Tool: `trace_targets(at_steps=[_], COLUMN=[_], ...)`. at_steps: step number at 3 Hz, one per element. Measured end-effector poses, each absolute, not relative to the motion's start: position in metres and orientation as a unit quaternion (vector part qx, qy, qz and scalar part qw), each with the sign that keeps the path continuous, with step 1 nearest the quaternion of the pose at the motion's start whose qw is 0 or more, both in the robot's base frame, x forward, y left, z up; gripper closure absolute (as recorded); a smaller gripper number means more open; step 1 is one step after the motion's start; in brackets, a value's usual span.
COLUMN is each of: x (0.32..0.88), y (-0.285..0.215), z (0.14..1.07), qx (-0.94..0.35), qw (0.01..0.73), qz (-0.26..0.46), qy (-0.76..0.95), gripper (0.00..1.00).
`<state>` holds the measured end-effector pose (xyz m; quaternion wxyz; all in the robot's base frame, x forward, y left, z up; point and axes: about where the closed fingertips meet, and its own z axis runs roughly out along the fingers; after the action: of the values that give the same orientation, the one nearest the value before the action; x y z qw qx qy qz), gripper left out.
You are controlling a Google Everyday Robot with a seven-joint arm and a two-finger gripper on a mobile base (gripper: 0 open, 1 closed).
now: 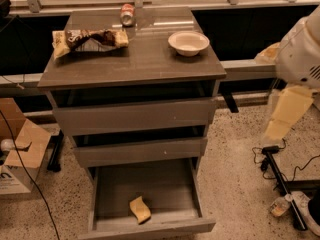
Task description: Pick sponge from bottom drawer and place on counter
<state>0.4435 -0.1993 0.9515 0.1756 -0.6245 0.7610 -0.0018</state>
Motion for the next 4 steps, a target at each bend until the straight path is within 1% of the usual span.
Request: trace_targets(at_steps=[2,3,4], x=[0.455,0.469,0.469], y=[-0.138,-0.134,-0.135], z=[0.89,0.895,0.895], qx=[-0.595,-0.587,-0.587], qw=[0.249,0.276,0.277], qz=[0.09,0.074,0.074], qy=[0.759,0.757,0.757], gripper=[0.0,0.0,0.0])
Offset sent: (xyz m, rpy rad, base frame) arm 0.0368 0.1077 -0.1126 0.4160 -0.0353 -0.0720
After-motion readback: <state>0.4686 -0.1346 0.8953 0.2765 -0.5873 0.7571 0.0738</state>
